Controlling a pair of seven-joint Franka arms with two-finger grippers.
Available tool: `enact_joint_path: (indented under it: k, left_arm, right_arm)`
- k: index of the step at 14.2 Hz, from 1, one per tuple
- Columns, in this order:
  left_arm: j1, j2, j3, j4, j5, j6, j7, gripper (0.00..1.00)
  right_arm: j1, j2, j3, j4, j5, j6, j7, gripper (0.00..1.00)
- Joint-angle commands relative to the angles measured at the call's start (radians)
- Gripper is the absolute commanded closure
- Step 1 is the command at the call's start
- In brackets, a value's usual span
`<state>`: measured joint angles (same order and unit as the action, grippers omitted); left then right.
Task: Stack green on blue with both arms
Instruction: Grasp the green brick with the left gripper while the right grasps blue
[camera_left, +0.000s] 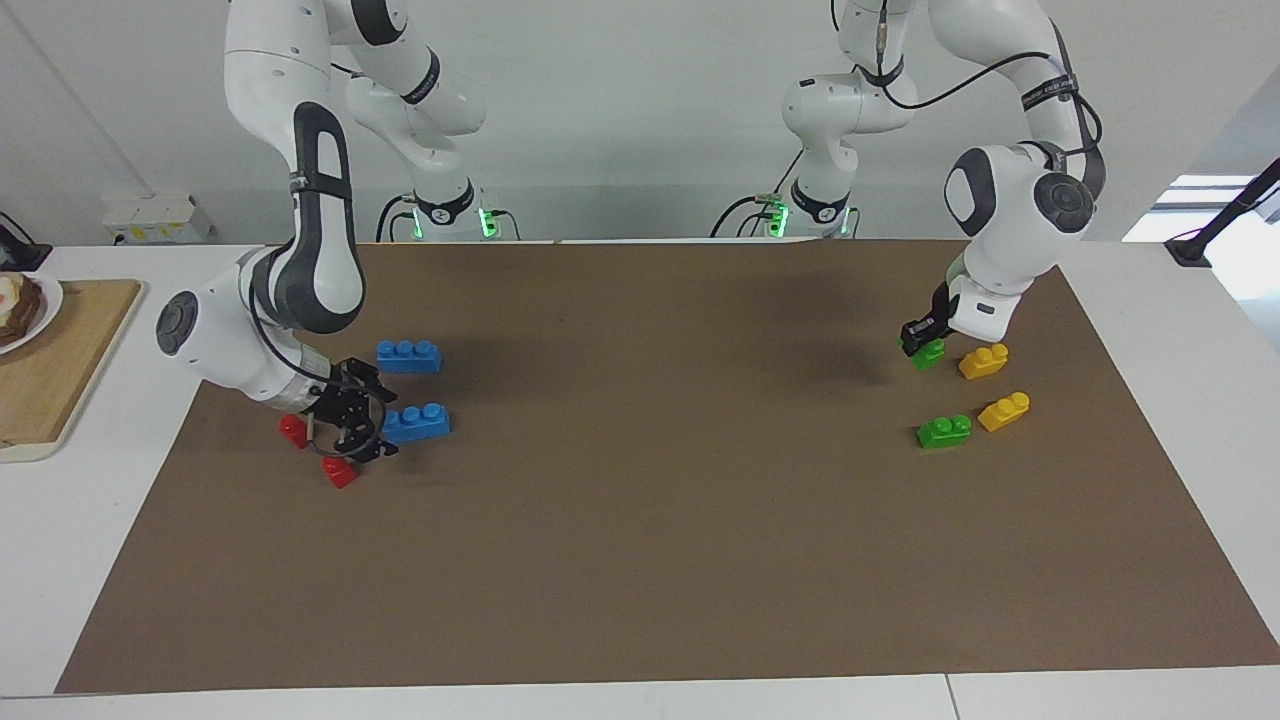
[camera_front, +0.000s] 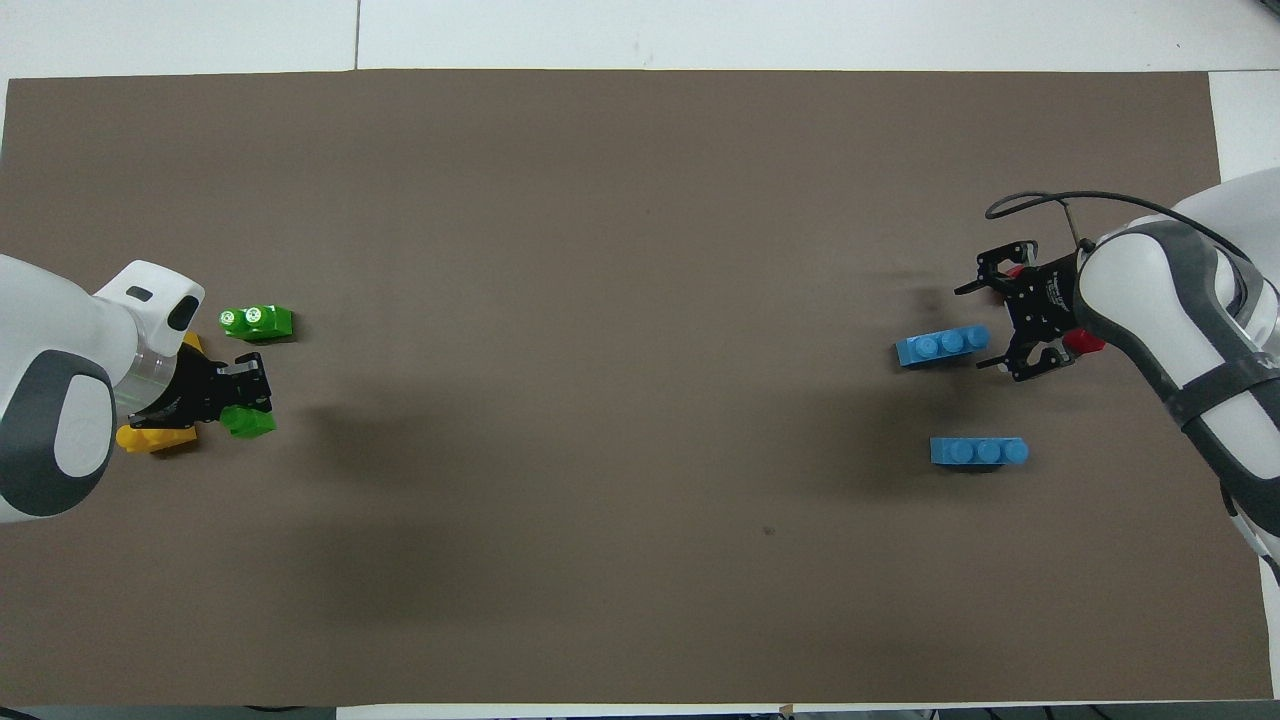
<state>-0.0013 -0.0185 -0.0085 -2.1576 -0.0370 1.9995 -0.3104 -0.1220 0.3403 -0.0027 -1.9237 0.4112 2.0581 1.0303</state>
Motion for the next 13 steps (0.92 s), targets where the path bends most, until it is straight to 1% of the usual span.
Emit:
enact_joint_path:
  k: [1, 4, 5, 6, 8, 9, 10, 11, 12, 13]
  left_arm:
    - [-0.011, 0.002, 0.007, 0.022, -0.038, -0.031, -0.07, 1.0]
    - [-0.017, 0.002, 0.001, 0.027, -0.052, -0.033, -0.173, 1.0]
    - [-0.04, -0.001, 0.002, 0.03, -0.052, -0.033, -0.199, 1.0]
    - [-0.051, -0.003, 0.002, 0.035, -0.052, -0.034, -0.232, 1.0]
    - [-0.069, -0.003, 0.001, 0.067, -0.052, -0.074, -0.3, 1.0]
    - [-0.074, -0.001, 0.001, 0.088, -0.052, -0.105, -0.321, 1.0]
    - [-0.081, -0.001, 0.001, 0.102, -0.052, -0.119, -0.341, 1.0]
    - [-0.094, -0.001, 0.002, 0.105, -0.061, -0.119, -0.364, 1.0]
    - [-0.095, -0.001, 0.001, 0.107, -0.081, -0.117, -0.39, 1.0]
    - [-0.097, -0.001, 0.001, 0.107, -0.093, -0.111, -0.409, 1.0]
  right_arm:
    - [-0.004, 0.002, 0.003, -0.031, 0.026, 0.05, -0.044, 0.03]
    - [-0.01, -0.001, 0.003, -0.058, 0.026, 0.069, -0.099, 0.05]
    - [-0.015, 0.0, 0.003, -0.061, 0.026, 0.071, -0.107, 0.06]
    - [-0.015, 0.0, 0.004, -0.066, 0.026, 0.079, -0.107, 0.08]
    - [-0.022, -0.001, 0.004, -0.07, 0.049, 0.077, -0.107, 0.17]
    - [-0.025, -0.001, 0.003, -0.072, 0.09, 0.079, -0.108, 0.23]
    - [-0.025, -0.001, 0.003, -0.072, 0.1, 0.079, -0.111, 0.29]
    - [-0.024, -0.001, 0.003, -0.073, 0.101, 0.08, -0.119, 0.37]
    - [-0.024, -0.001, 0.003, -0.072, 0.101, 0.082, -0.121, 0.57]
    - [-0.025, -0.001, 0.003, -0.072, 0.101, 0.08, -0.121, 0.68]
